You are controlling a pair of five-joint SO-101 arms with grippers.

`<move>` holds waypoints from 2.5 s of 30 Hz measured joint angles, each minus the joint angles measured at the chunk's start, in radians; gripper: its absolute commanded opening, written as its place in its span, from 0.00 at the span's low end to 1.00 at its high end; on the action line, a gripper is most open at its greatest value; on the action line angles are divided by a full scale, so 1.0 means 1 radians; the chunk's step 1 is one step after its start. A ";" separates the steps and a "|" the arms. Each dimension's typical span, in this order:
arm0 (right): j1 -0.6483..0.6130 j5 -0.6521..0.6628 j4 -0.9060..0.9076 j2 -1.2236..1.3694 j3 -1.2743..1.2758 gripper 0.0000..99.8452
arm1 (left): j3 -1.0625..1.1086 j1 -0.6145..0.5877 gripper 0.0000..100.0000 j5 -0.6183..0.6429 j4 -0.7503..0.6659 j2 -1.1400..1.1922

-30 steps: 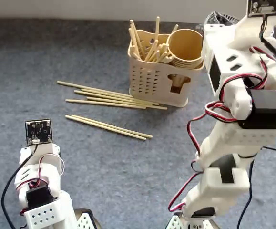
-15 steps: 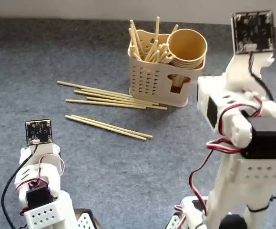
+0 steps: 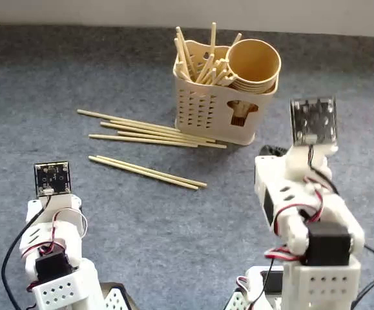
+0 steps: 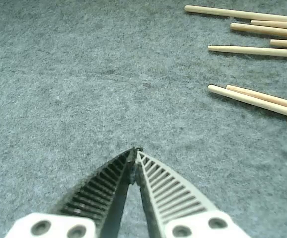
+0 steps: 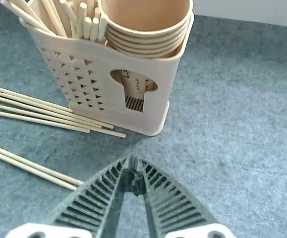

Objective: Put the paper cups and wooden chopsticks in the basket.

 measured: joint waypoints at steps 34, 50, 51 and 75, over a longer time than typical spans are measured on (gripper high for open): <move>0.002 0.000 -0.163 -0.666 1.026 0.00 | -0.249 0.017 0.04 -0.213 0.072 -0.003; 0.002 0.000 -0.169 -0.666 1.034 0.00 | -0.453 0.249 0.05 -0.259 0.276 0.127; 0.002 0.000 -0.169 -0.666 1.034 0.00 | -0.468 0.250 0.05 -0.278 0.276 0.173; 0.051 0.000 -0.169 -0.666 1.034 0.00 | -0.862 0.582 0.12 -0.485 0.069 1.339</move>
